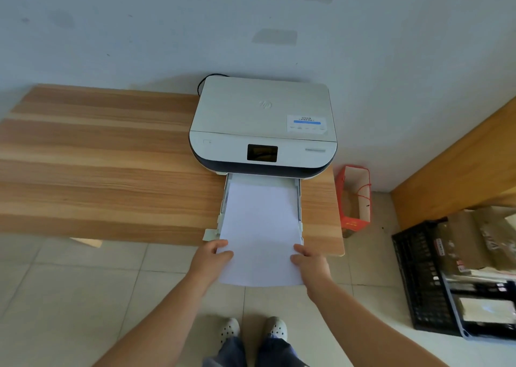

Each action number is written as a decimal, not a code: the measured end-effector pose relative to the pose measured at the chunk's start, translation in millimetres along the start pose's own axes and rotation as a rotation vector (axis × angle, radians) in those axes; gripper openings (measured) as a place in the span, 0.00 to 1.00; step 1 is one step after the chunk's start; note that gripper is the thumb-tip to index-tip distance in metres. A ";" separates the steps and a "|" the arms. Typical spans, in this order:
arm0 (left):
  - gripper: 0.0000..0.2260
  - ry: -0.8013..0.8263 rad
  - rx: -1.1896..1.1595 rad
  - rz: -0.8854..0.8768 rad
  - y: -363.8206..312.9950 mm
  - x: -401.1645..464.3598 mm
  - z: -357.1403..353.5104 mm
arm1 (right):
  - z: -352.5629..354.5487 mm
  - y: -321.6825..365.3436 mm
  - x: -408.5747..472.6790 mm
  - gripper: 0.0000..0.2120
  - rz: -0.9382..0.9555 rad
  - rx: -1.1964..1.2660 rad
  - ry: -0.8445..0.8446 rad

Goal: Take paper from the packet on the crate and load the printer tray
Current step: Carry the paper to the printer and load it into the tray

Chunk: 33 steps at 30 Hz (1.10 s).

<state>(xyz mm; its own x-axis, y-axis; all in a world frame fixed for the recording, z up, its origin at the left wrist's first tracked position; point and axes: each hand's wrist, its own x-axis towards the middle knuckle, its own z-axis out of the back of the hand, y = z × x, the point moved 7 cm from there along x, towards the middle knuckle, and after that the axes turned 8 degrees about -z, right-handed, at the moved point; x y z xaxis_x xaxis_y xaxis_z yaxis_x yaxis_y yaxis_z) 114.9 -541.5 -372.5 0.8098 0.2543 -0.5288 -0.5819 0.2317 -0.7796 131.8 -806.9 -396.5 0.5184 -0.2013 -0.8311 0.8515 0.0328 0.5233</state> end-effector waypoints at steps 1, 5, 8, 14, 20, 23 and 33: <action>0.16 -0.001 0.006 0.002 1.4 1.9 0.1 | 0.3 -1.0 0.9 0.19 -0.006 -0.003 -0.004; 0.14 0.024 0.031 0.015 4.6 10.3 -0.5 | 2.1 -0.9 2.3 0.19 -0.020 -0.009 -0.014; 0.14 0.030 0.050 0.012 3.7 17.5 -0.2 | 0.3 1.2 3.6 0.19 -0.012 -0.006 -0.005; 0.14 0.015 0.071 0.001 -2.2 32.7 1.5 | -1.1 7.8 6.2 0.18 -0.007 0.040 0.011; 0.14 0.012 0.072 0.001 -12.5 46.5 3.1 | -4.0 19.7 12.6 0.17 -0.006 0.128 0.037; 0.14 0.015 0.086 -0.004 -17.0 54.3 3.8 | -5.8 27.1 18.1 0.18 0.003 0.143 0.038; 0.15 0.003 0.122 -0.010 -36.0 84.1 4.8 | -16.2 49.3 41.2 0.16 -0.034 0.130 -0.001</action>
<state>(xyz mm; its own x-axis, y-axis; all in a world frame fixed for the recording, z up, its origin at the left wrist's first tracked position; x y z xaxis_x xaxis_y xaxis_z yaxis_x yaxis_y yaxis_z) 203.6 -523.9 -387.3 0.8160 0.2480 -0.5222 -0.5781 0.3471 -0.7384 196.4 -797.7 -408.0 0.4893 -0.2015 -0.8485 0.8512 -0.1013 0.5149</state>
